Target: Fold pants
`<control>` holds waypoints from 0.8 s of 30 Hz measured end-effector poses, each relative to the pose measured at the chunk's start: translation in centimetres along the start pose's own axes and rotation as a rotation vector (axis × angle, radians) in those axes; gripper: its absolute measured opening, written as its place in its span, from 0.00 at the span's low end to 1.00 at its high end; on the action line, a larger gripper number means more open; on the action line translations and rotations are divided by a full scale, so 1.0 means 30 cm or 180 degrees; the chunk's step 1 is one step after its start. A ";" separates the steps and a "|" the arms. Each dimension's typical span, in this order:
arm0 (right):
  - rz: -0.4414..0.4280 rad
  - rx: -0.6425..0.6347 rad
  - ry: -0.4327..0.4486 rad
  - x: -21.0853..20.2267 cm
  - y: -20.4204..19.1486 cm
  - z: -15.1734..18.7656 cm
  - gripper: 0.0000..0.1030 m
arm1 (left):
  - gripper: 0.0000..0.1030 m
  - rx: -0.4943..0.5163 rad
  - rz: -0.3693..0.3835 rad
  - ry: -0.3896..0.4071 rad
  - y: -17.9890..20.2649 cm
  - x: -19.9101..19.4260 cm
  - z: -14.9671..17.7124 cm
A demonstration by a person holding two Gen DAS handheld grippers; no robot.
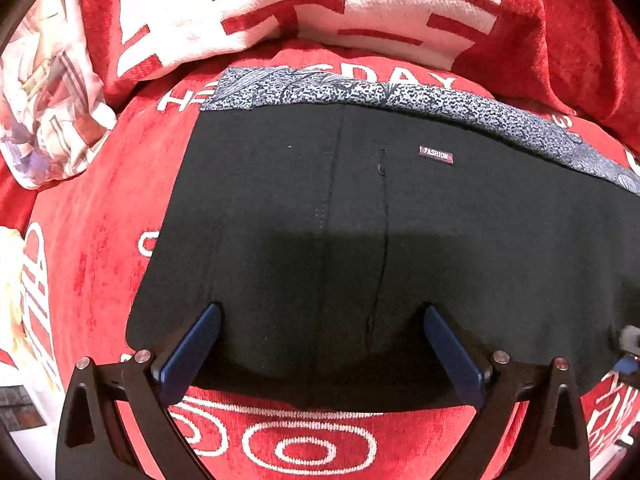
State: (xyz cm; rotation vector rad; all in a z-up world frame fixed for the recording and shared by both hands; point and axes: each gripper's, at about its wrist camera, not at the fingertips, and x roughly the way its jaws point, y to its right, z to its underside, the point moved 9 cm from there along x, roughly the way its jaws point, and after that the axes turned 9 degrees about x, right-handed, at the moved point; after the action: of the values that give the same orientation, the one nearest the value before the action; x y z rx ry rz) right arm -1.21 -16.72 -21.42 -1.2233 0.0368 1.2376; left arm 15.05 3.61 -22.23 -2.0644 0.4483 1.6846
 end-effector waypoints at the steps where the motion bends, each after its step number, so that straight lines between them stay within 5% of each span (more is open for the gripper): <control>1: 0.0091 -0.0060 0.0055 -0.004 -0.012 -0.007 0.11 | 0.99 0.0009 0.0005 -0.0010 -0.001 -0.002 -0.001; 6: 0.0261 -0.0469 0.0193 -0.057 -0.063 0.021 0.09 | 0.99 0.0102 0.0045 0.0021 -0.013 -0.002 -0.009; 10: 0.0377 -0.0136 0.0178 -0.028 0.066 0.031 0.08 | 0.99 0.0132 0.0014 0.0032 -0.023 -0.001 -0.007; 15: 0.0723 -0.0381 0.0063 -0.096 0.063 0.059 0.15 | 0.99 0.0239 -0.0139 -0.0053 0.010 -0.046 -0.005; 20: 0.1091 -0.0985 0.0449 -0.254 -0.018 0.011 0.16 | 0.99 0.0349 0.0219 0.0168 0.192 -0.149 -0.041; 24: 0.1363 -0.1157 0.0711 -0.286 -0.051 -0.108 0.17 | 0.99 0.0376 0.0456 0.0096 0.385 -0.114 -0.066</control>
State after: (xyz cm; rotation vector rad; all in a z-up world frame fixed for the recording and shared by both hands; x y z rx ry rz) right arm -1.80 -24.63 -16.56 -1.7298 0.2586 1.5123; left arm 10.14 -7.36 -20.03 -2.0161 0.7036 1.6654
